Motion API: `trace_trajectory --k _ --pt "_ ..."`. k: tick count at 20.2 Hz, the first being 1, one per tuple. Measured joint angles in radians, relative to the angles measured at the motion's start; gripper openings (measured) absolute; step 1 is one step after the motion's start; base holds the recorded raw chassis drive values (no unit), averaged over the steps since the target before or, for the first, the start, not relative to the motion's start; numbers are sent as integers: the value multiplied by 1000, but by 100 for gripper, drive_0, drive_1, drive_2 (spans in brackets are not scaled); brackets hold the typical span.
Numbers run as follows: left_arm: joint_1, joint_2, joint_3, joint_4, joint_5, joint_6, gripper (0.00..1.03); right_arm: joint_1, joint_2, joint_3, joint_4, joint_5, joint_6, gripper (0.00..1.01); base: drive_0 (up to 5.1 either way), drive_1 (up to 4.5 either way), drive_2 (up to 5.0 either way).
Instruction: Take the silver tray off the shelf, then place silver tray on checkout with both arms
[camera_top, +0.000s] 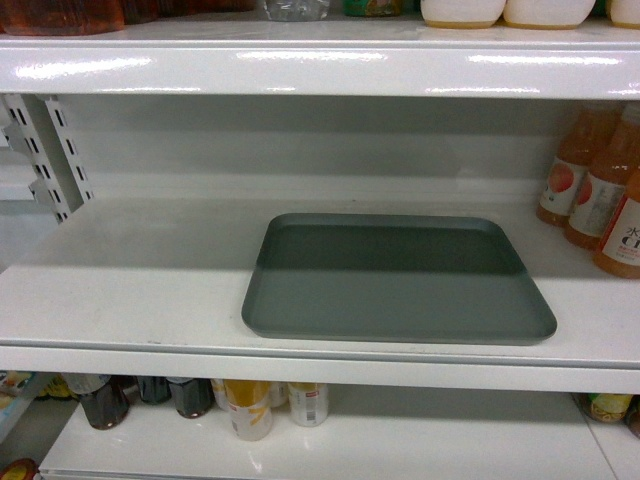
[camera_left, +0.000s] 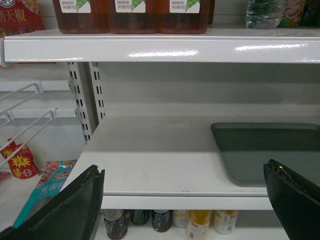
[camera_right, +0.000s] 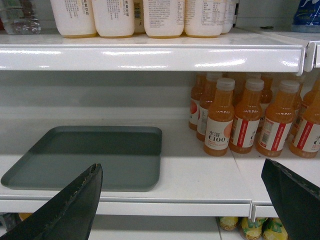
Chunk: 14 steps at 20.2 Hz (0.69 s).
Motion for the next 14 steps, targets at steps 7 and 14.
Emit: trace_trajectory --k 7,14 --pt "0 0 0 0 0 0 98 0 0 0 0 0 0 98 0 0 0" --pt "0 0 0 0 0 0 98 0 0 0 0 0 0 98 0 0 0"
